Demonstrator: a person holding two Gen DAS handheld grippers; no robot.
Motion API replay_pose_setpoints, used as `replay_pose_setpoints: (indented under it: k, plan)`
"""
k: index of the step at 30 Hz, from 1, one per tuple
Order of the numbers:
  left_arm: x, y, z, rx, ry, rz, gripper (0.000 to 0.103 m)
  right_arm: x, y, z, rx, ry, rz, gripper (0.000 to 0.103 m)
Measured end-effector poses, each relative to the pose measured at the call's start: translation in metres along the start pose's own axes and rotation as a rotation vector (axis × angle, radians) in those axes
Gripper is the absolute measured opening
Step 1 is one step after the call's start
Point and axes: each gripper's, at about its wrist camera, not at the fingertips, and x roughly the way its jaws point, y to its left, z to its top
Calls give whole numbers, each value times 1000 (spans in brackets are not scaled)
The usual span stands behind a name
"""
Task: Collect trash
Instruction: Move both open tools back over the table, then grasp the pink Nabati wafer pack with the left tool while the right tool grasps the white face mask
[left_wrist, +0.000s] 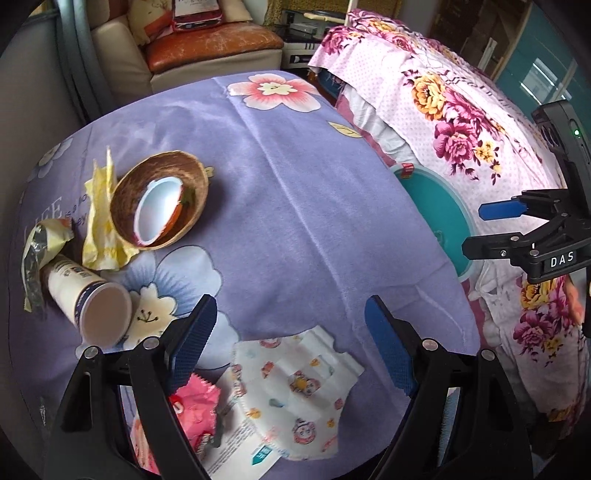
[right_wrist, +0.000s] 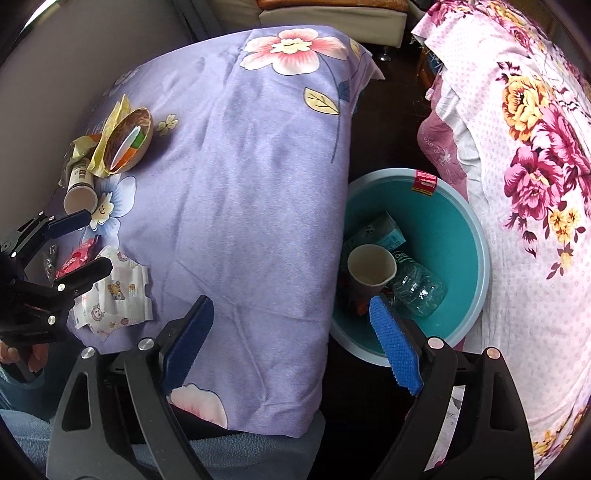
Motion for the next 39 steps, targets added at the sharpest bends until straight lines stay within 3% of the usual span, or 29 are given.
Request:
replay_pose_setpoints:
  k: [7,14,21,28,35,39]
  plan:
    - [-24,62,-26,-89,-18,33,83,8,58,8,-93,38,-1,82]
    - [-36,100,-61,-106,6,43,83,17,108,10,-164,70,-8,82]
    - [-37,106,-97,-48,40,-3,83,32,158,5,-228,112,17,82]
    - [-20,114,-108,-40,79,6,83,58,195,-4,-277,174,50,82]
    - [-11,126,-109,-58,91,7,83,79,212,-10,-274,200,62,82]
    - [-5,126,-108,-55,94,8,90,91,209,-14,-247,218,80,82]
